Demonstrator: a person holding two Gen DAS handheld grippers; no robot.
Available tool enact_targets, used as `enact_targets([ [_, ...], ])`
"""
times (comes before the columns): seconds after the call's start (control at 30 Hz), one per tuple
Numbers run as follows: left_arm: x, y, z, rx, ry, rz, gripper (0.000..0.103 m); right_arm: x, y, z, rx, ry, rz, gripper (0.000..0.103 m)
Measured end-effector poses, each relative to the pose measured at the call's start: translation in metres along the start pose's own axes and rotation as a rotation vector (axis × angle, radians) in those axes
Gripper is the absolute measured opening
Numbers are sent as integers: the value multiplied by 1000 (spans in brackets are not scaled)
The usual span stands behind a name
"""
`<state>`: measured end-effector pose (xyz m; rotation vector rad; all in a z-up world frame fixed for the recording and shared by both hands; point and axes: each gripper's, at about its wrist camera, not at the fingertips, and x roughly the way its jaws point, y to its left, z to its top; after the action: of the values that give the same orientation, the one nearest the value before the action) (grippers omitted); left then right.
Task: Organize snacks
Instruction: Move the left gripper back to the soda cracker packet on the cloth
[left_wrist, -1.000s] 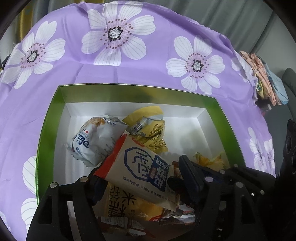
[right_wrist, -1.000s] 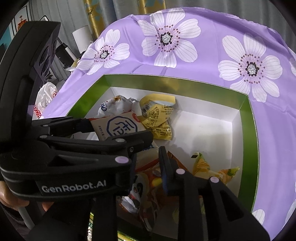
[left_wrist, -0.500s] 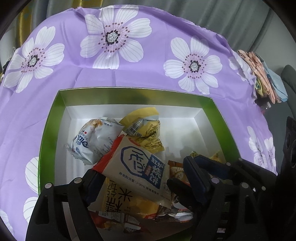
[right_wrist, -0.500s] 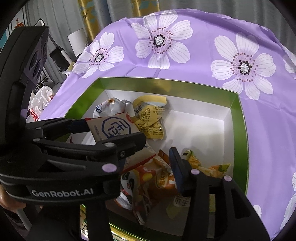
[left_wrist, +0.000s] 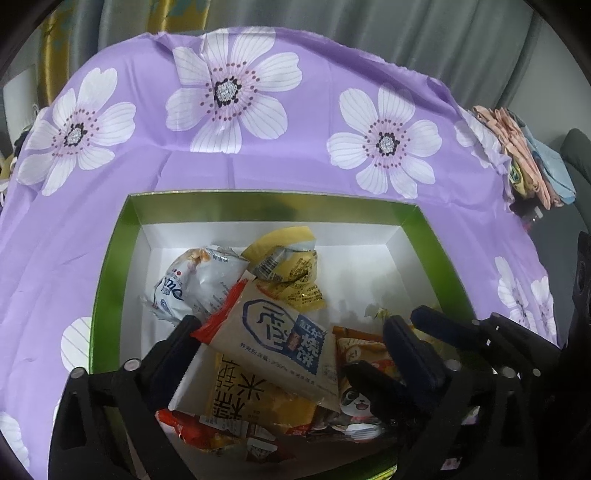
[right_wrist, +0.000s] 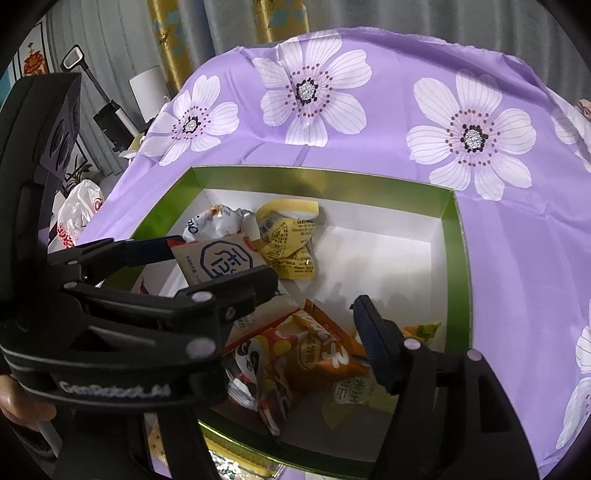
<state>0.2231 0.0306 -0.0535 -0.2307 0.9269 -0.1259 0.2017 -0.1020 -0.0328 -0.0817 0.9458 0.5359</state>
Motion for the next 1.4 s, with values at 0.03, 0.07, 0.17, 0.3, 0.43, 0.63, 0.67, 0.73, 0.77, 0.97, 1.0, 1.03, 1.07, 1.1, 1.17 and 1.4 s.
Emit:
enact_targets([
  [0.03, -3, -1, 1, 2, -8, -1, 98, -1, 0, 0, 0, -3, -2, 68],
  [0.07, -4, -2, 1, 3, -11, 0, 98, -3, -1, 1, 0, -5, -2, 68],
  [0.17, -9, -3, 2, 4, -23, 1, 98, -6, 0, 0, 1, -13, -3, 68],
  [0.3, -16, -5, 2, 8, -46, 13, 98, -12, 1, 0, 4, -22, -5, 70],
  [0.43, -33, -10, -1, 27, -96, 32, 99, -25, 2, -1, 6, -61, -5, 81],
  [0.63, -65, -17, -7, 46, -177, 50, 99, -55, 7, -6, -10, -126, -18, 83],
  [0.67, -70, -18, -8, 48, -188, 52, 99, -60, 8, -8, -14, -138, -20, 83],
  [0.73, -83, -20, -13, 57, -212, 66, 99, -75, 11, -13, -18, -165, -16, 84],
  [0.77, -88, -21, -15, 62, -220, 74, 99, -83, 12, -16, -20, -181, -13, 86],
  [0.97, -122, -27, -35, 75, -269, 85, 99, -120, 20, -31, -33, -239, -7, 89],
  [1.0, -126, -28, -38, 75, -273, 81, 99, -125, 22, -34, -37, -244, -7, 89],
  [1.03, -132, -29, -42, 75, -274, 80, 99, -129, 23, -37, -41, -249, -8, 90],
  [1.07, -136, -30, -45, 76, -275, 81, 99, -133, 25, -41, -44, -255, -9, 90],
  [1.1, -141, -31, -49, 78, -282, 82, 99, -138, 26, -45, -46, -261, -12, 90],
  [1.17, -152, -34, -57, 82, -298, 80, 99, -146, 27, -53, -46, -268, -15, 91],
  [1.4, -167, -42, -88, 121, -316, 106, 99, -158, 29, -82, -56, -257, -43, 93],
])
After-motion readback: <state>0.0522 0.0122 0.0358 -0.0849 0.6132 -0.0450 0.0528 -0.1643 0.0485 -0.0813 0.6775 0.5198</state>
